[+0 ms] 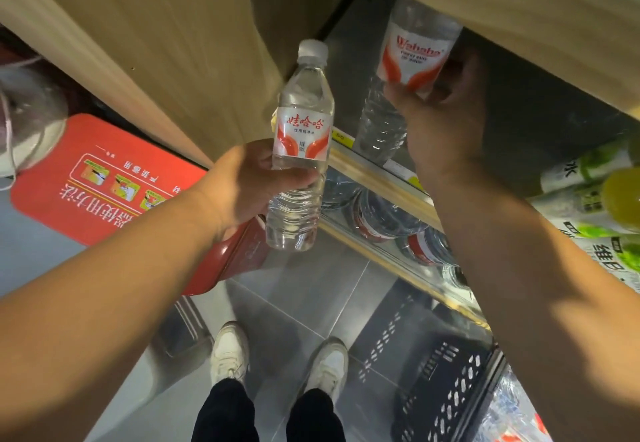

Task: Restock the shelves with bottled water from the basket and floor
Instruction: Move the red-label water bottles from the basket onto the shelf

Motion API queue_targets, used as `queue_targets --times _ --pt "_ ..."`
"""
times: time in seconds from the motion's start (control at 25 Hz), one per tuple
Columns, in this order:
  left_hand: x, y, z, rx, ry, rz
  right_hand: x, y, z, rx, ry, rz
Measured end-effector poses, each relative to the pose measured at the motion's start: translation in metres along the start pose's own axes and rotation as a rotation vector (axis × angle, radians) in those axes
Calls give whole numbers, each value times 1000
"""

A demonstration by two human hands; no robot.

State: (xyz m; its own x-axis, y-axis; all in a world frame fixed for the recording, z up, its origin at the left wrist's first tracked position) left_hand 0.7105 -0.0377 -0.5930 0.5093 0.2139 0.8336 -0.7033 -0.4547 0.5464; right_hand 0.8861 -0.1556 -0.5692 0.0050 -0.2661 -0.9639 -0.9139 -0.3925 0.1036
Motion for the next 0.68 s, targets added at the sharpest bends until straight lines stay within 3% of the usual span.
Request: queue_targets --times 0.32,0.68 --pt "-14 8 1 -27 -37 -6 21 -13 10 138 -33 -38" --pt "-20 6 4 3 -46 -5 58 1 21 69 160 39"
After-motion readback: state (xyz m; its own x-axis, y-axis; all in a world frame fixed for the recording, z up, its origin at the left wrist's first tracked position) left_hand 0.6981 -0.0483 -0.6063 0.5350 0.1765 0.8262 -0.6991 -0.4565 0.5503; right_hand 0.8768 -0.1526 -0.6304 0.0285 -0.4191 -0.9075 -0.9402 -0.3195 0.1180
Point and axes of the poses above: each hand's wrist, its own y-axis away from the middle knuckle, its own z-axis out of the palm, x = y × z, the point moved 2 cm from there along -y, towards the middle knuckle
